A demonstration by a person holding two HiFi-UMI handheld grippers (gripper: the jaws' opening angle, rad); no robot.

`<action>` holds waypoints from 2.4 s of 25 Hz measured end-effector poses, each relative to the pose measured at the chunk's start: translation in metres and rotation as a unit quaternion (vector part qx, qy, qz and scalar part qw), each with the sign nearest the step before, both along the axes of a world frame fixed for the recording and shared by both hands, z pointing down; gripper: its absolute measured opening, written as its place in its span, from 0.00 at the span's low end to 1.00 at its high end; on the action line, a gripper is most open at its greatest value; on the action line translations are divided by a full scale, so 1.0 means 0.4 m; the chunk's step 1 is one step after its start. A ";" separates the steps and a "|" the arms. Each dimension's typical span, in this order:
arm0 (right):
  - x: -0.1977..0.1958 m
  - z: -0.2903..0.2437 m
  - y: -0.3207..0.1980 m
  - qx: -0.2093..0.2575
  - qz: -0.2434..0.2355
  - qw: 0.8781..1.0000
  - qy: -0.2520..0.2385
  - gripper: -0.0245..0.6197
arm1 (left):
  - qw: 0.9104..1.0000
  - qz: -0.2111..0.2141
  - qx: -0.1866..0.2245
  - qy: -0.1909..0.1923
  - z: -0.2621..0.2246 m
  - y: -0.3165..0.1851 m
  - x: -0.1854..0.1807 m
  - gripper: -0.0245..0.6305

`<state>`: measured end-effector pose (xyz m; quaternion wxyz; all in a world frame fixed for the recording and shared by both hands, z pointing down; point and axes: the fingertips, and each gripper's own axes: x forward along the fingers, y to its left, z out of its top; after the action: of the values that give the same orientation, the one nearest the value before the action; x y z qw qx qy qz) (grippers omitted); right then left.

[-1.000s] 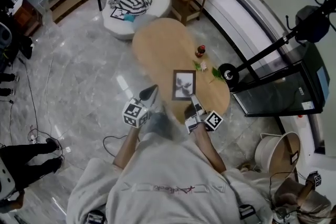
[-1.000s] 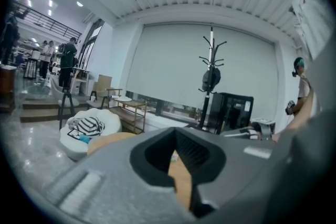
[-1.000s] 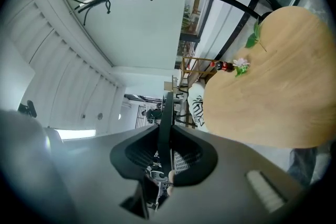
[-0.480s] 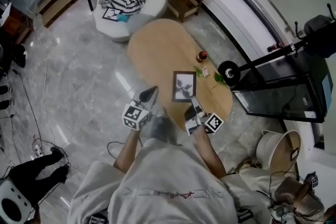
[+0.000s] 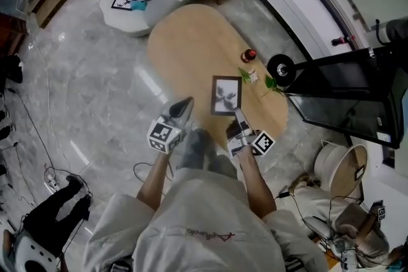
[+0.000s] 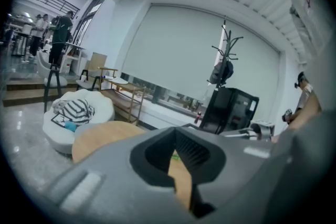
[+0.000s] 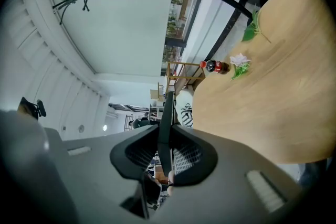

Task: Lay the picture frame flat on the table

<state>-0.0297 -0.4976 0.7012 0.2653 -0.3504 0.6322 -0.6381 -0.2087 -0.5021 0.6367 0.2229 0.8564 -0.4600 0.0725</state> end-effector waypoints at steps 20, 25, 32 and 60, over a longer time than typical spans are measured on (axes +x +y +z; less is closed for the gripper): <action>0.087 0.246 -0.094 -0.031 -0.007 0.999 -0.015 0.16 | 0.999 0.016 -0.038 -0.025 0.254 -0.089 0.101 0.04; 0.092 0.308 -0.099 -0.044 -0.026 0.999 -0.018 0.15 | 0.998 0.005 -0.053 -0.025 0.319 -0.095 0.120 0.04; 0.088 0.396 -0.094 -0.060 -0.034 0.997 -0.019 0.15 | 0.997 0.004 -0.078 -0.021 0.426 -0.081 0.144 0.04; -0.002 0.728 -0.151 -0.103 -0.035 0.994 0.002 0.16 | 0.994 -0.006 -0.107 -0.010 0.651 -0.071 0.120 0.04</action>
<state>-0.0306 -0.5581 0.9924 0.2036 -0.3549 0.5756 -0.7080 -0.1608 -0.5306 0.8972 0.3088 0.8243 -0.4569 0.1280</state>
